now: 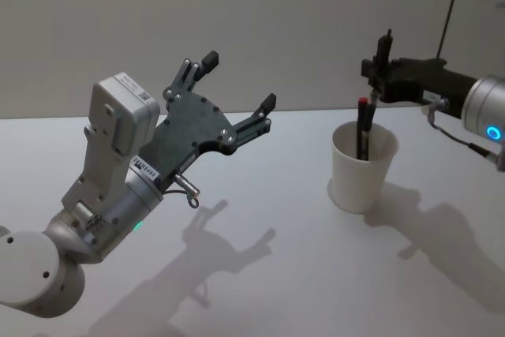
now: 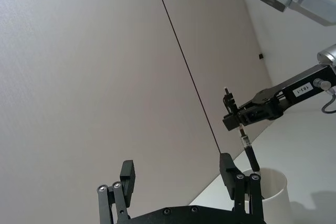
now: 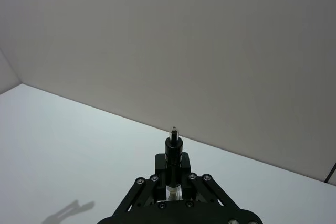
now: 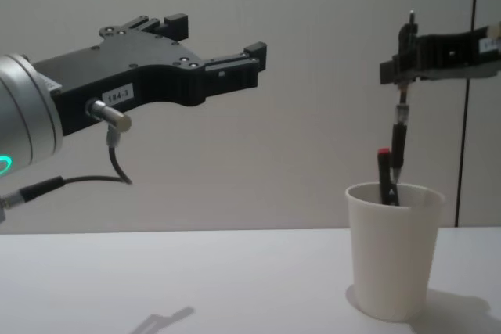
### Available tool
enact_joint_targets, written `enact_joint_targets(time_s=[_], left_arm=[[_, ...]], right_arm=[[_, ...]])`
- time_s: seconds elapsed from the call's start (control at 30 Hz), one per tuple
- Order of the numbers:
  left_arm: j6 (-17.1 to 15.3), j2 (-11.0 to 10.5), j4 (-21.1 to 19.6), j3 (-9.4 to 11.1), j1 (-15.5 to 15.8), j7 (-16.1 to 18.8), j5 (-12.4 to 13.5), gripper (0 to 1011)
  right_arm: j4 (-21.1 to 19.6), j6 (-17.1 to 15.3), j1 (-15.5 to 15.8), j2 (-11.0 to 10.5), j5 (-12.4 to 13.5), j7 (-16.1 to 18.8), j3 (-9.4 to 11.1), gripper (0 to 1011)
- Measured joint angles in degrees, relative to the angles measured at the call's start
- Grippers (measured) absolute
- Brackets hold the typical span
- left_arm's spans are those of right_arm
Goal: Place the pen into the pen holder.
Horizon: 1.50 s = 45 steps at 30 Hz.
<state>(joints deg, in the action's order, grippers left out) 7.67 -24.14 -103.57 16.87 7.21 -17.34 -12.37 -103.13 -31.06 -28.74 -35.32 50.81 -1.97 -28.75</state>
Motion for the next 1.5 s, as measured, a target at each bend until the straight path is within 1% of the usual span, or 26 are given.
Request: enact_joint_targets(time_s=[0.13, 0.23, 0.3, 0.37, 0.43, 0.47, 0.5, 0.53, 0.63, 0.67, 0.7, 0.73, 1.03, 1.07, 1.13, 1.23, 1.5], left_arm=[[0.0, 0.0, 0.0, 0.0, 0.0, 0.0, 0.0, 1001], [0.0, 0.0, 0.0, 0.0, 0.0, 0.0, 0.0, 1001], [0.0, 0.0, 0.0, 0.0, 0.0, 0.0, 0.0, 1001], [0.0, 0.0, 0.0, 0.0, 0.0, 0.0, 0.0, 1001], [0.0, 0.0, 0.0, 0.0, 0.0, 0.0, 0.0, 1001], [0.0, 0.0, 0.0, 0.0, 0.0, 0.0, 0.0, 1001], [0.0, 0.0, 0.0, 0.0, 0.0, 0.0, 0.0, 1001], [0.0, 0.0, 0.0, 0.0, 0.0, 0.0, 0.0, 1001], [0.0, 0.0, 0.0, 0.0, 0.0, 0.0, 0.0, 1001], [0.0, 0.0, 0.0, 0.0, 0.0, 0.0, 0.0, 1001], [0.0, 0.0, 0.0, 0.0, 0.0, 0.0, 0.0, 1001], [0.0, 0.0, 0.0, 0.0, 0.0, 0.0, 0.0, 1001], [0.0, 0.0, 0.0, 0.0, 0.0, 0.0, 0.0, 1001], [0.0, 0.0, 0.0, 0.0, 0.0, 0.0, 0.0, 1001], [0.0, 0.0, 0.0, 0.0, 0.0, 0.0, 0.0, 1001], [0.0, 0.0, 0.0, 0.0, 0.0, 0.0, 0.0, 1001], [0.0, 0.0, 0.0, 0.0, 0.0, 0.0, 0.0, 1001]], right_arm=[[0.3, -0.1, 0.1, 0.3, -0.2, 0.1, -0.3, 138], [0.5, -0.2, 0.1, 0.5, -0.4, 0.2, -0.4, 201], [0.6, -0.2, 0.1, 0.6, -0.5, 0.2, -0.5, 293], [0.6, -0.2, 0.1, 0.7, -0.5, 0.2, -0.6, 331], [0.7, -0.2, 0.2, 0.8, -0.6, 0.2, -0.6, 411], [0.7, -0.2, 0.2, 0.8, -0.6, 0.3, -0.7, 411], [0.7, -0.2, 0.2, 0.8, -0.6, 0.3, -0.7, 469], [0.8, -0.3, 0.2, 0.9, -0.7, 0.3, -0.7, 501], [0.8, -0.3, 0.2, 0.9, -0.7, 0.3, -0.8, 568], [0.9, -0.3, 0.2, 0.9, -0.7, 0.3, -0.8, 632], [0.9, -0.3, 0.2, 1.0, -0.7, 0.3, -0.8, 642], [0.9, -0.3, 0.2, 1.0, -0.8, 0.3, -0.8, 700], [0.9, -0.2, 0.2, 1.0, -0.8, 0.4, -0.9, 931], [0.8, -0.1, 0.2, 1.0, -0.7, 0.4, -0.7, 976], [0.6, 0.1, 0.1, 1.0, -0.4, 0.3, -0.6, 999], [-0.1, 0.8, -0.2, 0.8, 0.4, -0.4, 0.1, 1001], [-1.9, 2.4, -0.9, -0.6, 2.4, -3.6, 2.4, 1001]])
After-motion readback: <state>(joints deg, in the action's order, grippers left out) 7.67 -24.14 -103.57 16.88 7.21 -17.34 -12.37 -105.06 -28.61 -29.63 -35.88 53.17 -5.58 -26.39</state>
